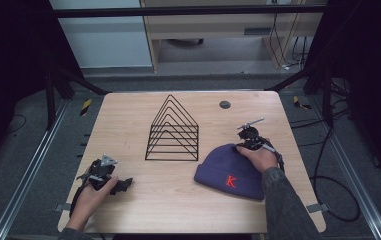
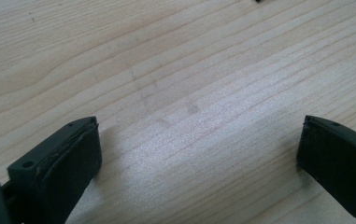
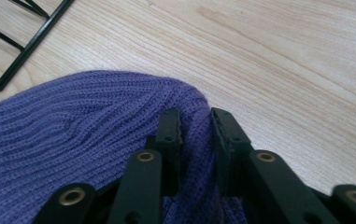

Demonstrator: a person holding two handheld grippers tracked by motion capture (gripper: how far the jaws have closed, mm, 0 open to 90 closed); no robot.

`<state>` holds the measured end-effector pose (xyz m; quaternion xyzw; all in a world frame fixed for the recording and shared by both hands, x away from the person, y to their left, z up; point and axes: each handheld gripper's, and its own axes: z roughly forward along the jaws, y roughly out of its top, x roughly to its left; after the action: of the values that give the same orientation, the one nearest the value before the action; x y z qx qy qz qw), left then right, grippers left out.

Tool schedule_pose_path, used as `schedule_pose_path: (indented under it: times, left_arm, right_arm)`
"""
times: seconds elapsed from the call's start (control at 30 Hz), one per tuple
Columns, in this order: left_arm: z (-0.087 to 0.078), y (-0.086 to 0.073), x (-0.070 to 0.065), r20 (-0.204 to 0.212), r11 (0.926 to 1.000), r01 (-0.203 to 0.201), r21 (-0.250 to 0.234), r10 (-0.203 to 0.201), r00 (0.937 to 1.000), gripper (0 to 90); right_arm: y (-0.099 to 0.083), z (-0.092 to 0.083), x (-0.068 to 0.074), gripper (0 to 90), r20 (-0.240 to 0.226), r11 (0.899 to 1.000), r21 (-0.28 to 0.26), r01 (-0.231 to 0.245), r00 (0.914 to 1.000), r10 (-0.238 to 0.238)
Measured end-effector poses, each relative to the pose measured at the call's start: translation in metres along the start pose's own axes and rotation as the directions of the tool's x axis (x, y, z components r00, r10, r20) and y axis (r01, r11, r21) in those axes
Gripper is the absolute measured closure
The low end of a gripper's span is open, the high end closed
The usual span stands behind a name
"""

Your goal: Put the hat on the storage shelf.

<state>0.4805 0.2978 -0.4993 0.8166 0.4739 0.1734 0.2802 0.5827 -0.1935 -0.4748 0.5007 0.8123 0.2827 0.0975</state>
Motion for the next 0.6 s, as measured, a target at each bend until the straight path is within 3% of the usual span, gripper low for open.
schedule_pose_path:
  times: [0.37,0.6]
  left_arm:
    - [0.000,0.001,0.000,0.002,1.0000,-0.005,0.004,0.005,1.0000,0.0]
    - [0.000,0.001,0.000,0.011,0.9999,-0.012,0.007,0.012,0.9999,0.0]
  right_arm:
    - [0.003,-0.022,0.002,78.7,-0.002,0.999,0.004,0.040,0.9992,-0.040]
    - [0.005,-0.040,0.008,79.3,-0.019,0.997,-0.040,0.071,0.9972,-0.072]
